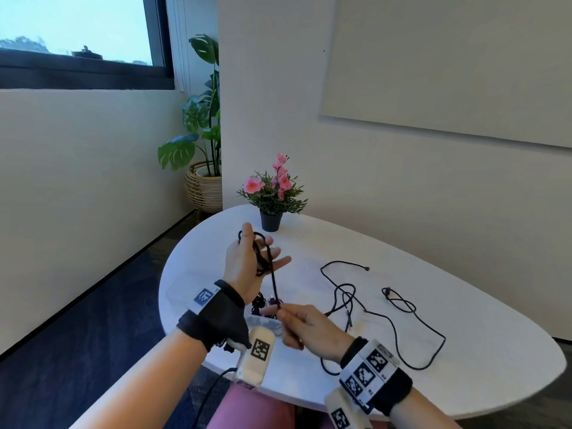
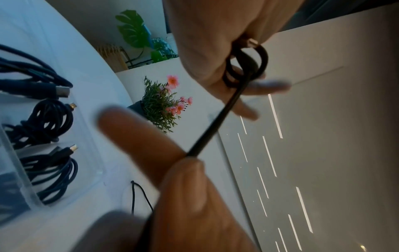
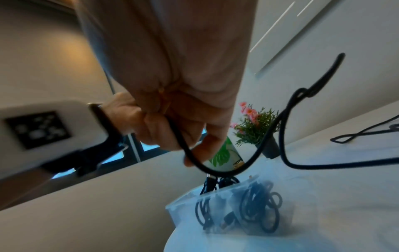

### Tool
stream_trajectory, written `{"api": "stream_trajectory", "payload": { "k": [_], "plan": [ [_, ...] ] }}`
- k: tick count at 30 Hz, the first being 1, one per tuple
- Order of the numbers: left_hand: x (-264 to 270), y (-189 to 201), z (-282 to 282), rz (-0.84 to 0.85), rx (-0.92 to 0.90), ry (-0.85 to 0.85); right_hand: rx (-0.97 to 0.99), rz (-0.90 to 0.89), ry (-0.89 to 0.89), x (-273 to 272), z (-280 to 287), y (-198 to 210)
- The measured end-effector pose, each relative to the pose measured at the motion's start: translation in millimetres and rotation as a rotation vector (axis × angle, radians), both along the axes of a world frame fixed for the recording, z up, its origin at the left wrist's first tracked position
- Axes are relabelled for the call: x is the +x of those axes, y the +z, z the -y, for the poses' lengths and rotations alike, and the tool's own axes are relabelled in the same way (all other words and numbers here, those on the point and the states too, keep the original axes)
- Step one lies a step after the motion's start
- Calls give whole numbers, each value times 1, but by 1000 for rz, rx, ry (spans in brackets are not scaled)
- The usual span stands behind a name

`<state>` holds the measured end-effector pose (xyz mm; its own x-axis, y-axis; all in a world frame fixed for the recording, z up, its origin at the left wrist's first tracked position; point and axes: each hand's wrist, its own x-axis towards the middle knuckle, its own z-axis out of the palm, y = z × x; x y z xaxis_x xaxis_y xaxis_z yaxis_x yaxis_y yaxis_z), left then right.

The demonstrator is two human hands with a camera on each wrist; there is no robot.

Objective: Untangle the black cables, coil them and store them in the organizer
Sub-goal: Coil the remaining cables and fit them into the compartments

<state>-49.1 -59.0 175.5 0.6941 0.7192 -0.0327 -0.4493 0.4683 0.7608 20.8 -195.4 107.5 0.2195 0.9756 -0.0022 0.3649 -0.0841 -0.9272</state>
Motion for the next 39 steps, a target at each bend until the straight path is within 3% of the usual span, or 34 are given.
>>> {"api": "stream_trajectory", "payload": {
  "k": [4,7,9,11,13,16,18,20,23,25,30,35,37,39],
  "plan": [
    [-1,3,-1,-176,193,99,-117,143,97,-14,3,7],
    [2,-11,-13,-417,671,243,-22,479,52,-8,8,26],
    [1,-24,-18,-583,1040,256,100,588,-60,5,11,42],
    [-1,-32,-14,-652,1245,151,205,598,-163,20,11,57],
    [-3,-30,-5,-618,1299,-24,269,552,-225,31,10,67],
    [-2,-22,4,-575,1285,-356,348,329,-343,47,9,76],
    [-3,-21,5,-636,1421,-409,397,189,-433,59,9,77],
    [-5,-18,7,-560,1312,-410,439,60,-497,65,9,76],
    [-9,-12,11,-272,875,-455,425,-42,-508,64,9,71],
    [-7,-10,12,-151,701,-385,385,27,-488,67,8,61],
    [-3,-8,14,59,339,-254,156,403,-394,66,2,27],
    [2,10,12,251,31,-79,-39,636,-165,40,-4,-5],
    [4,13,5,226,-64,47,-62,656,-74,28,-4,-6],
    [3,13,-5,95,13,189,-40,596,-11,15,0,0]
  ]
}}
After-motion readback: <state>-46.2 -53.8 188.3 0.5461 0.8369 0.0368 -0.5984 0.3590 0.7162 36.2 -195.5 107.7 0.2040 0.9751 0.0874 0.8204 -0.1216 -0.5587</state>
